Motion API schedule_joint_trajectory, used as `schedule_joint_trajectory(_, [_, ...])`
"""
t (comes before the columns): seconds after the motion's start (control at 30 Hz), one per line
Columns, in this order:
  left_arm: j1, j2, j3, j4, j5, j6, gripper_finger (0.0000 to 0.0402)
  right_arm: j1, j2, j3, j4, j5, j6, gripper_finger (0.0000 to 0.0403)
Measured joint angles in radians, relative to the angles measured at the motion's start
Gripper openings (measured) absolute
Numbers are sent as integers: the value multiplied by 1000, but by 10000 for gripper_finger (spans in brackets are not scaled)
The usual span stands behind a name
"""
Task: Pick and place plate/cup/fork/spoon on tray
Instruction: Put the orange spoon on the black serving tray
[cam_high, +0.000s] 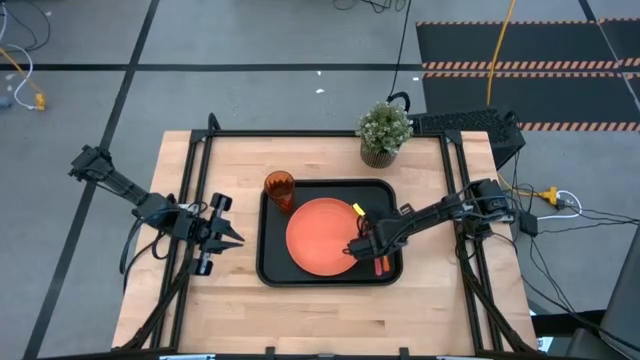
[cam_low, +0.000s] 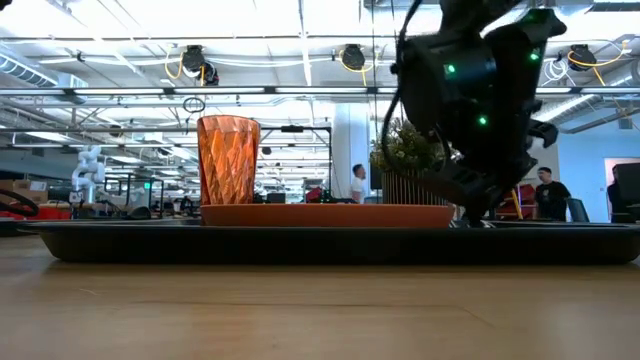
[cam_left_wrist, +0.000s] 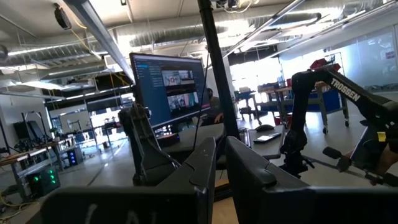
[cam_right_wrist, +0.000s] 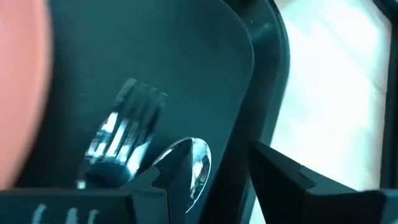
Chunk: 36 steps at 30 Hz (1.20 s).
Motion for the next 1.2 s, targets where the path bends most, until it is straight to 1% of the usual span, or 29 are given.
schedule_joint_trajectory(0.13, [0, 0, 0, 0, 0, 0, 42, 0, 0, -47, 50, -4, 31, 146])
schedule_joint_trajectory(0.37, [0, 0, 0, 0, -2, 6, 42, 9, -8, -45, 43, -5, 26, 146])
schedule_joint_trajectory(0.67, [0, 0, 0, -3, -16, 6, 42, 8, -106, -45, 30, 1, 27, 146])
schedule_joint_trajectory(0.9, [0, 0, 0, -4, -16, 5, 42, 14, -194, -44, 73, 1, 30, 146])
schedule_joint_trajectory(1.2, [0, 0, 0, -3, -16, -1, 42, 28, -208, -44, 61, -5, 26, 146])
